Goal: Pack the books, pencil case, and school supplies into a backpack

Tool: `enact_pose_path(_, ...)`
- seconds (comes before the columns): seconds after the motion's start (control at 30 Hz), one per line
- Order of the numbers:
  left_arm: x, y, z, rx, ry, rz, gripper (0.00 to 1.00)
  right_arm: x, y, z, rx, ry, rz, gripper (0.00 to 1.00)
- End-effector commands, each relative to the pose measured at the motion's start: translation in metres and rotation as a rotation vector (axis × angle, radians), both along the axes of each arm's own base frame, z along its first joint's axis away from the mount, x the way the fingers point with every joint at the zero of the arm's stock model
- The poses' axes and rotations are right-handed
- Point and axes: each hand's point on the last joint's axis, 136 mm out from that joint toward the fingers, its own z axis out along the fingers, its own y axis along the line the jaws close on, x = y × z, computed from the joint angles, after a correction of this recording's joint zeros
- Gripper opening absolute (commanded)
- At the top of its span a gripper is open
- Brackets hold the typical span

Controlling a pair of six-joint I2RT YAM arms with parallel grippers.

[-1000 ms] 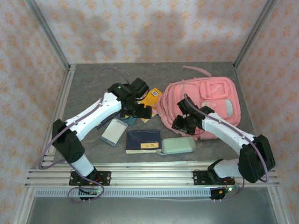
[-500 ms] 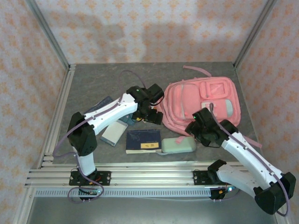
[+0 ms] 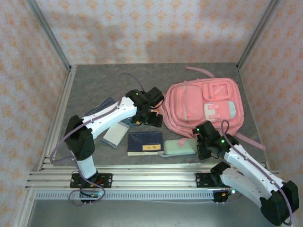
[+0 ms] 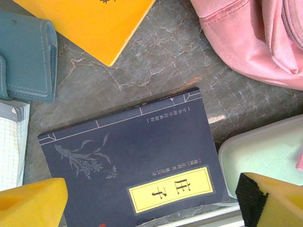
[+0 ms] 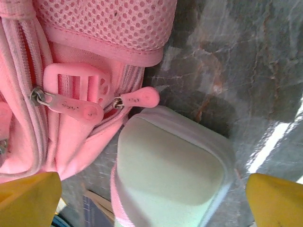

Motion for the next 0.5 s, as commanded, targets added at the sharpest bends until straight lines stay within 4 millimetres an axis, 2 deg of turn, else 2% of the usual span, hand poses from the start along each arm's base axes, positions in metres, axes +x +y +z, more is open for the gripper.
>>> enact_pose_path(0.0,-0.001,0.013,0.015,0.007,-0.050,0.029,0.93,0.006,0.005,-0.007,0.044,0.013,-0.093,1.00)
enact_pose_path(0.3,-0.009,0.034,0.024,0.042,-0.072,0.062,0.94,0.005,0.016,-0.041,0.019,0.126,-0.046,0.96)
enact_pose_path(0.37,-0.010,0.038,0.025,0.047,-0.078,0.074,0.94,0.002,0.013,-0.049,-0.013,0.161,-0.034,0.92)
enact_pose_path(0.47,-0.012,0.043,0.026,0.052,-0.082,0.085,0.94,0.000,0.011,-0.055,-0.045,0.184,-0.018,0.80)
